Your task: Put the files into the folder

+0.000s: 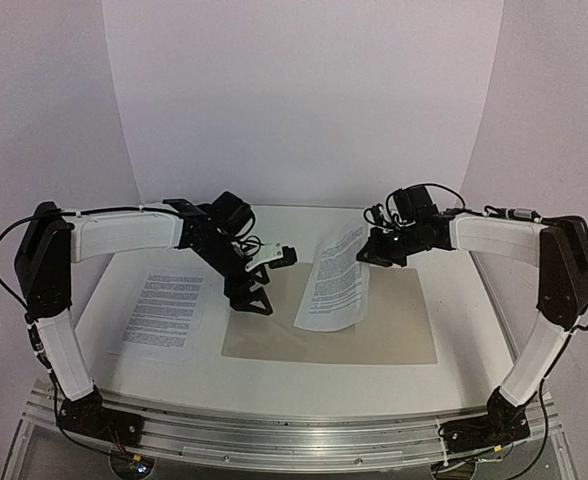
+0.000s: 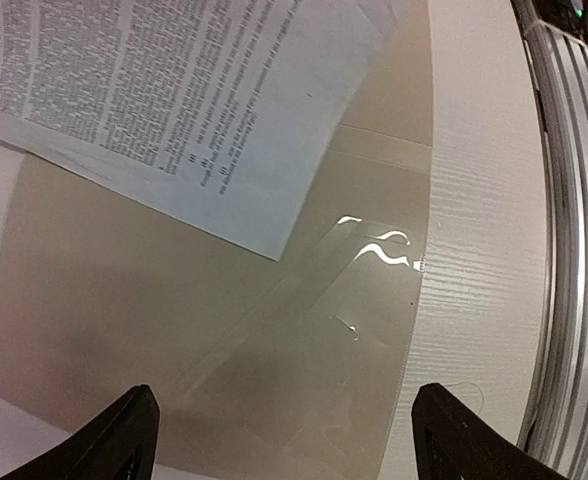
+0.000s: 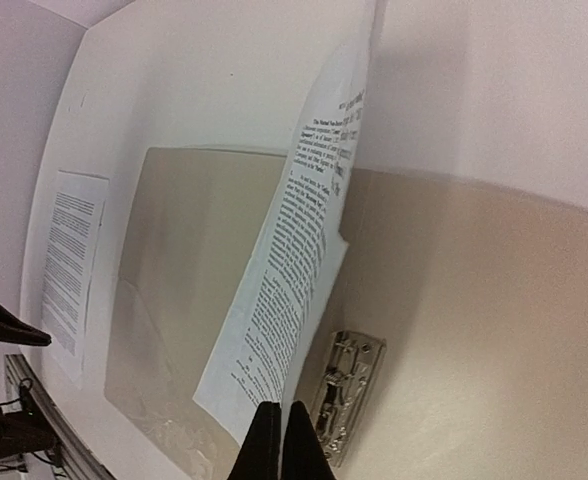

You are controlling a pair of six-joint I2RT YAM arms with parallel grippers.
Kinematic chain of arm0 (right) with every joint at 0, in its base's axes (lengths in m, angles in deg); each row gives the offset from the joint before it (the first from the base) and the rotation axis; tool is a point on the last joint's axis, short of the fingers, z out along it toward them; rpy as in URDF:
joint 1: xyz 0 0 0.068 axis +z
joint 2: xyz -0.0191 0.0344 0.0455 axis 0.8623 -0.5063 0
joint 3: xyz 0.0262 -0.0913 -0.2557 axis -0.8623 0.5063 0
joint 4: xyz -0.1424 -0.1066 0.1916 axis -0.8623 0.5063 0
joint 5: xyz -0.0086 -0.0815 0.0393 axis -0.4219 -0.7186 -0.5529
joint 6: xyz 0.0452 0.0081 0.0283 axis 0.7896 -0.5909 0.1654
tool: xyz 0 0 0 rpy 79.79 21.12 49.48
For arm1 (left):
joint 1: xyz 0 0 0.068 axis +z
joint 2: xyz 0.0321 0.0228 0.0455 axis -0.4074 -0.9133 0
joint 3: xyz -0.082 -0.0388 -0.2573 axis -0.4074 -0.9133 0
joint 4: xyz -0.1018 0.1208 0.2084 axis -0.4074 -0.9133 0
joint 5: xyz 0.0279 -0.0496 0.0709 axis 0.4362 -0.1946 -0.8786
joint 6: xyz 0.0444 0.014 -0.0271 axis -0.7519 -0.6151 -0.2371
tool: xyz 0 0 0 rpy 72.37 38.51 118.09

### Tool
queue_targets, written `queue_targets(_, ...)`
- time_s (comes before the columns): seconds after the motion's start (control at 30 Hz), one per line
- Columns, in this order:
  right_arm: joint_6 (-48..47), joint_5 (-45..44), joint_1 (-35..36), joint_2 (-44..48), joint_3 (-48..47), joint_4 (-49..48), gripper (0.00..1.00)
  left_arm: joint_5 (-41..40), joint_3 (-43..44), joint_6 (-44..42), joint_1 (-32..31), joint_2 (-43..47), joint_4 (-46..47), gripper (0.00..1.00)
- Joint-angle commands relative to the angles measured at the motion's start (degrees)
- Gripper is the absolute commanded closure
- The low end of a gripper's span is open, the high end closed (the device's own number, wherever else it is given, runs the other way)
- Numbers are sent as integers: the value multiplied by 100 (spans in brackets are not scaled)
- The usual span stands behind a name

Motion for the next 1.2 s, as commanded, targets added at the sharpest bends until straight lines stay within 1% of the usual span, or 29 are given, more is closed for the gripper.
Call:
queue_targets(0.0,-1117,-198,-97,314,-331,569,100,414,218,-1306,-125,-526,5,12)
queue_targets(0.13,-1421,-153,-198,360,-151,643,100,447,129,-1906,-209,-917,103,6)
queue_targets(0.23,-1576,214,-205,402,-96,647,100,348,147,-2248,-298,-1195,206,4)
queue_targets(0.37,-1694,387,-203,540,43,642,100,195,276,-2314,-322,-1512,235,4)
queue_targets(0.53,-1517,697,-201,528,226,559,100,137,41,-2441,-351,-1578,407,4)
queue_targets(0.8,-981,851,-203,684,723,-214,100,-31,-125,-2538,-450,-1734,473,13)
queue_targets(0.97,-972,641,-202,713,801,-271,100,-107,-101,-2646,-464,-1881,386,22)
queue_targets(1.17,-993,524,-205,725,840,-271,100,-126,-154,-2918,-474,-1981,229,31)
